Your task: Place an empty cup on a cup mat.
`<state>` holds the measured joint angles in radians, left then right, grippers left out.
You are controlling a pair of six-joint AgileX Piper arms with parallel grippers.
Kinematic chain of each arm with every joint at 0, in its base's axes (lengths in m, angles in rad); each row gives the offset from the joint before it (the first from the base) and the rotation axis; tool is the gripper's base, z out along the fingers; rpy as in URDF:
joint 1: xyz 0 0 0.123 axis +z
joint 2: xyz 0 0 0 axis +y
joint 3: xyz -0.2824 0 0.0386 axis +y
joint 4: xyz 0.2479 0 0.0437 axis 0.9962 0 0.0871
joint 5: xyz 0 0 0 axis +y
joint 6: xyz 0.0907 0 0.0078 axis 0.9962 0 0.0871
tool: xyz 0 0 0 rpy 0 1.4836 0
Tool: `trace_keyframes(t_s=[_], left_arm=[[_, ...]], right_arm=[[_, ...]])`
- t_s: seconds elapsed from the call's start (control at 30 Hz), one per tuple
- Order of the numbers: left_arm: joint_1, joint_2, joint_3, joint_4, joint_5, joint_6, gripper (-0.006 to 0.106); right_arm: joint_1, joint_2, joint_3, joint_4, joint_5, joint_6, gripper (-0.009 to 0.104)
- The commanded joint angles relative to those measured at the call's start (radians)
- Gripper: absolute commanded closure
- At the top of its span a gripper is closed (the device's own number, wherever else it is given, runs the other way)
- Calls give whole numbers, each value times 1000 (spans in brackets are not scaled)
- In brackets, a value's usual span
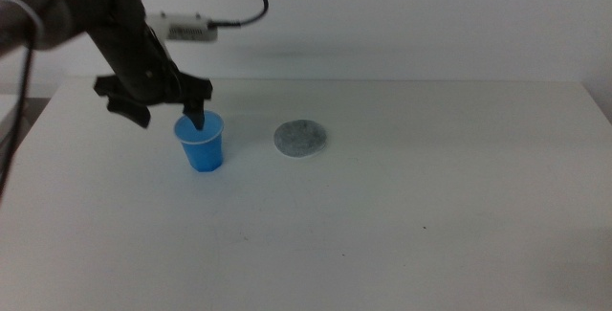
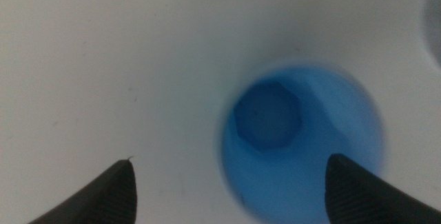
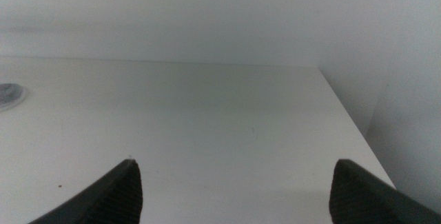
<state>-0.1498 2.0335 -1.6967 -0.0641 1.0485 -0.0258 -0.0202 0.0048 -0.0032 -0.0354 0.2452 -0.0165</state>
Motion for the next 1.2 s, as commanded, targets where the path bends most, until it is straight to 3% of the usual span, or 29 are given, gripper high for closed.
trace_keyframes(t_s=[0.0, 0.1, 0.17, 0.27, 0.4, 0.73, 1.17], left_arm=[[-3, 37, -11, 4, -40, -9, 7], [-3, 83, -11, 4, -38, -4, 11], [-3, 95, -11, -5, -34, -2, 21], [-3, 99, -11, -34, -36, -2, 50], [-11, 83, -33, -102, 8, -2, 102], [-150, 132, -274, -107, 81, -88, 102], [-217, 337, -510, -137, 91, -110, 102]], right_arm=[[2, -5, 3, -3, -7, -4, 2], [2, -5, 3, -3, -7, -4, 2], [2, -5, 3, -3, -7, -4, 2], [2, -5, 3, -3, -7, -4, 2], [2, -5, 3, -3, -7, -4, 2], [2, -5, 3, -3, -7, -4, 2], [2, -5, 3, -3, -7, -4, 2]])
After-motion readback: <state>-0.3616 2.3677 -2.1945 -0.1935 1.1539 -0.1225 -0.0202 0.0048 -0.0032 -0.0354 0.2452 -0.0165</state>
